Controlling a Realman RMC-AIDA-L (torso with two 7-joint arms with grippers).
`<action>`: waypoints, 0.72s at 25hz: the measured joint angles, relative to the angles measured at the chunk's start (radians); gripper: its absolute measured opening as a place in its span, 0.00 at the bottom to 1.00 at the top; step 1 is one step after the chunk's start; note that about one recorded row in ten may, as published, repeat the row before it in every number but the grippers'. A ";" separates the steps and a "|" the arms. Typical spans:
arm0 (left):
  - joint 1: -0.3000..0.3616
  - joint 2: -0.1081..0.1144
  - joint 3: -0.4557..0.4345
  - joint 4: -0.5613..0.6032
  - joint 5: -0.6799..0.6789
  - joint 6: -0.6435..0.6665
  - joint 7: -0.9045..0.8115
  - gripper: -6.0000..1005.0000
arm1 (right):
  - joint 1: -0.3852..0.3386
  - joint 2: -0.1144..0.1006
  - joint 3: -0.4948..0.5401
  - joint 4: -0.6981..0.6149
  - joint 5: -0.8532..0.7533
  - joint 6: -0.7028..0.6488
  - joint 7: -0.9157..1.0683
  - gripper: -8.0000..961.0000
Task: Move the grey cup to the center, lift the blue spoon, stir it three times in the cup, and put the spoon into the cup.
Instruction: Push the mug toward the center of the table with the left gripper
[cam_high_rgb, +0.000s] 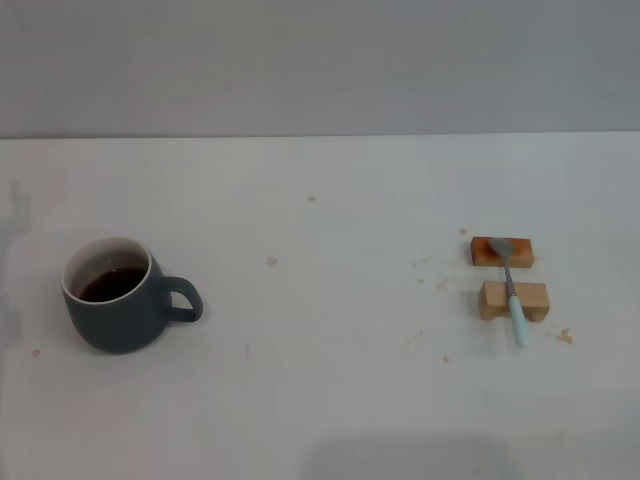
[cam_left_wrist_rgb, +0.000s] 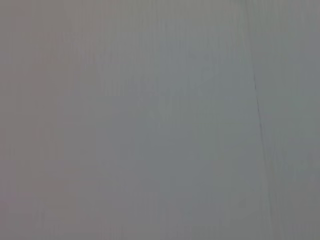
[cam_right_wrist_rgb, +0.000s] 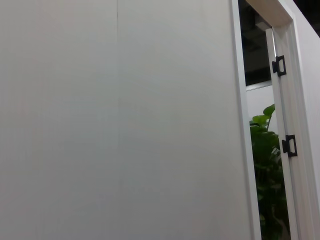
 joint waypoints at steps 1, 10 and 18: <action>0.000 0.000 0.000 0.001 0.000 0.000 0.000 0.53 | 0.000 0.000 0.000 0.000 0.000 0.000 0.000 0.84; 0.002 -0.003 0.002 0.009 0.000 0.000 0.000 0.53 | -0.005 0.001 -0.001 0.000 0.000 -0.004 0.000 0.84; 0.010 -0.003 0.002 0.002 0.000 0.000 0.000 0.52 | -0.006 0.002 -0.011 0.001 0.000 -0.005 0.000 0.84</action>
